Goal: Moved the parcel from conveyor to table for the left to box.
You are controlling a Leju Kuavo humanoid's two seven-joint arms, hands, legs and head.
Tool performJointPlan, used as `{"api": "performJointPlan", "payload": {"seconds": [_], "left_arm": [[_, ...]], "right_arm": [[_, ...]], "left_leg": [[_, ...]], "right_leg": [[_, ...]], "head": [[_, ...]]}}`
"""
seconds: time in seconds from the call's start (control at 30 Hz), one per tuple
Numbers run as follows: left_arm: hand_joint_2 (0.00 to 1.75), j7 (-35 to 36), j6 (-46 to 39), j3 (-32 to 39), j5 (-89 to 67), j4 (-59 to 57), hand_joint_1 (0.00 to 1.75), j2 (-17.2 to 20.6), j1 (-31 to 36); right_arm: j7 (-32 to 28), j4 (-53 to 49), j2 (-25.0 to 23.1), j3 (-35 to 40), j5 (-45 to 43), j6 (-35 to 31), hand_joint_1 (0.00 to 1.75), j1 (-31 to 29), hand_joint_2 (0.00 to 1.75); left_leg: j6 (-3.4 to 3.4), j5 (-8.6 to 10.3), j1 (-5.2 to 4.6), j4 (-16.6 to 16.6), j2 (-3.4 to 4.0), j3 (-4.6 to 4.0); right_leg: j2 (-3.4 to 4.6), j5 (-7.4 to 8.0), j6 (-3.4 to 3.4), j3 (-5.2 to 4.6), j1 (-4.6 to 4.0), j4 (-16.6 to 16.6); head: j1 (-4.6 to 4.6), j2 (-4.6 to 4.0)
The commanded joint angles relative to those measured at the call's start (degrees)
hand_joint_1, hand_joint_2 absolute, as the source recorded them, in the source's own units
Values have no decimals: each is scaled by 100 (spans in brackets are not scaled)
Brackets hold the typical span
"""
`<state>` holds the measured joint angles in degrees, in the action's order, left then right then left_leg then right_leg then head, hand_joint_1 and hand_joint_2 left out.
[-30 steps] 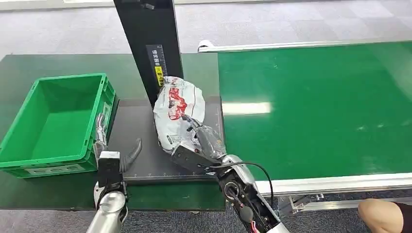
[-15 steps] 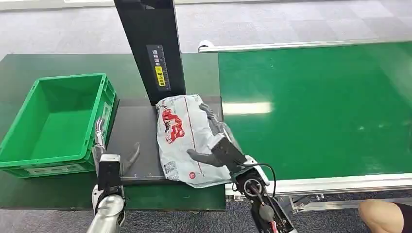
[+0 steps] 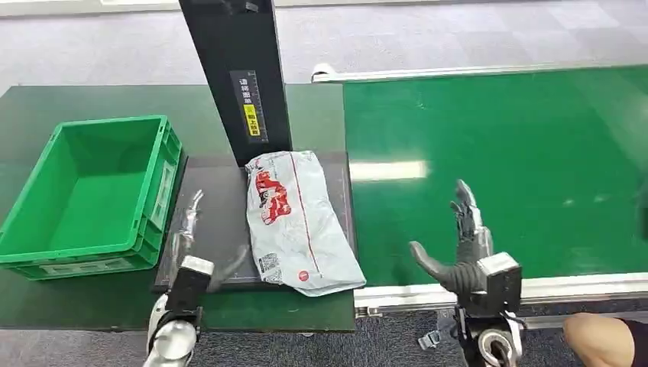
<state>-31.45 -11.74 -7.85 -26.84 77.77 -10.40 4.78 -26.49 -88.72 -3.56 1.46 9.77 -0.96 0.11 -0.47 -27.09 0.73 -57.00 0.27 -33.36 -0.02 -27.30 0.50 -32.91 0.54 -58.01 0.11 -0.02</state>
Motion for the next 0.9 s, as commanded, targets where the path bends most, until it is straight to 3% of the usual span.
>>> {"api": "performJointPlan", "payload": {"seconds": [0.03, 0.13, 0.33, 0.5, 0.67, 0.9], "left_arm": [[175, 1, 658, -1062, -347, -82, 0, 113, 123], [175, 12, 797, -1538, -460, -726, 0, 58, 448], [175, 71, 415, -1821, -787, -1937, 0, 30, 955], [175, 36, 365, -1834, -811, -2572, 0, 22, 1065], [175, 221, -348, -1897, -1490, -3449, 0, -45, 1408], [175, 397, -619, -1929, -1868, -3860, 0, -84, 1559]], "right_arm": [[-35, 56, -125, -738, 35, -3, 0, 441, 175], [-42, 108, -207, -810, 39, -30, 0, 392, 175], [-49, -122, -202, -833, 32, -43, 0, 421, 175], [-100, -351, -236, -788, -23, -37, 0, 605, 175], [-134, -338, -285, -693, -14, -26, 0, 603, 175], [-144, -271, -289, -627, -4, -23, 0, 522, 175]], "left_leg": [[1, 2, -1, 10, -13, 14], [3, 7, -1, 10, -36, 16], [4, 9, -4, 16, -30, 24], [2, 3, -4, 9, -10, 21], [2, 3, -2, 12, -13, 25], [2, 2, -1, 5, -1, 18]], "right_leg": [[-13, -3, -3, 17, 1, 8], [-33, -4, -2, 21, 1, 11], [-27, -1, -1, 27, 4, 14], [-9, -2, -1, 16, 4, 6], [-11, -1, -2, 20, 2, 10], [0, 1, -1, 13, 1, 5]], "head": [[-4, 2], [-2, 0], [-4, 2], [-2, 2], [-4, 0], [-2, 2]]}}
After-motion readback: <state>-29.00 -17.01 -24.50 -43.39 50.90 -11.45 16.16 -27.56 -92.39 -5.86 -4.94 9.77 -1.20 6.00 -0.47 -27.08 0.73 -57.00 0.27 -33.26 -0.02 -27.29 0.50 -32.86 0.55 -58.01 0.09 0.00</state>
